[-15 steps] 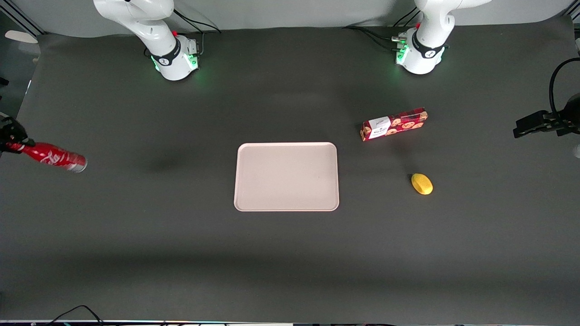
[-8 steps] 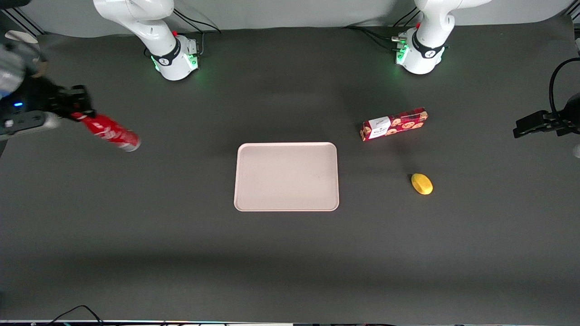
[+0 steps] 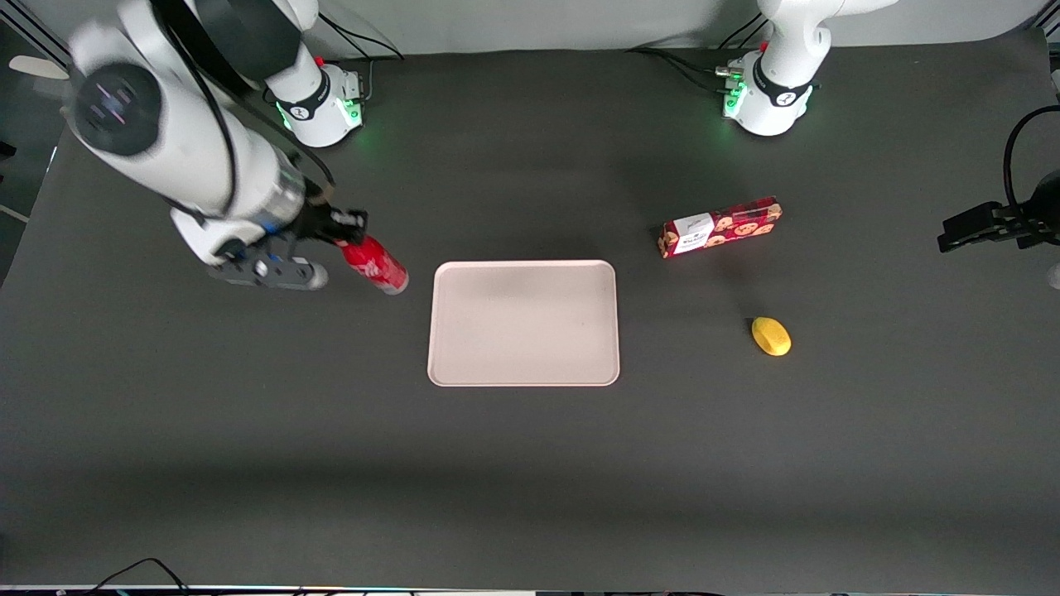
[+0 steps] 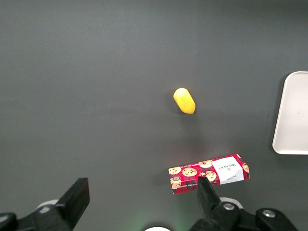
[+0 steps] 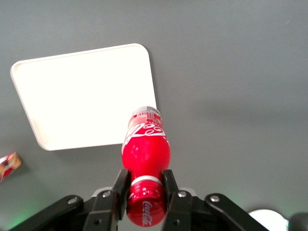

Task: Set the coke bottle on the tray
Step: 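Lift the bottle with the right gripper and carry it toward the tray, then stand the bottle upright and lower it onto the tray's corner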

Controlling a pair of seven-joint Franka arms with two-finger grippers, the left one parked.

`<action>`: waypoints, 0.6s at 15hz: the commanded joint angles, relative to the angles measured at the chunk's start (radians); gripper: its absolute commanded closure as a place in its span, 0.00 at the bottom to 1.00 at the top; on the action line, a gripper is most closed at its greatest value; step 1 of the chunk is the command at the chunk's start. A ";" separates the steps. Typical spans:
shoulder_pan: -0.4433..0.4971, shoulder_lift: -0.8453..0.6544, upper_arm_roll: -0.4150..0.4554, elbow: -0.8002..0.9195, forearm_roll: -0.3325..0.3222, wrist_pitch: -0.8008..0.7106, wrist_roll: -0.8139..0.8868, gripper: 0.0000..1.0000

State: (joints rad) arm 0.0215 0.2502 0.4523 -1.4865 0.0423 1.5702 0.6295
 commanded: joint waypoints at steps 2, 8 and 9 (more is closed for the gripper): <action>0.024 0.076 0.020 -0.141 -0.004 0.177 0.189 0.99; 0.041 0.215 0.111 -0.165 -0.196 0.319 0.427 0.99; 0.041 0.218 0.109 -0.185 -0.197 0.348 0.429 0.99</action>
State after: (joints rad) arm 0.0616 0.4430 0.5551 -1.6558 -0.1146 1.8650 1.0055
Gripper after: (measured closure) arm 0.661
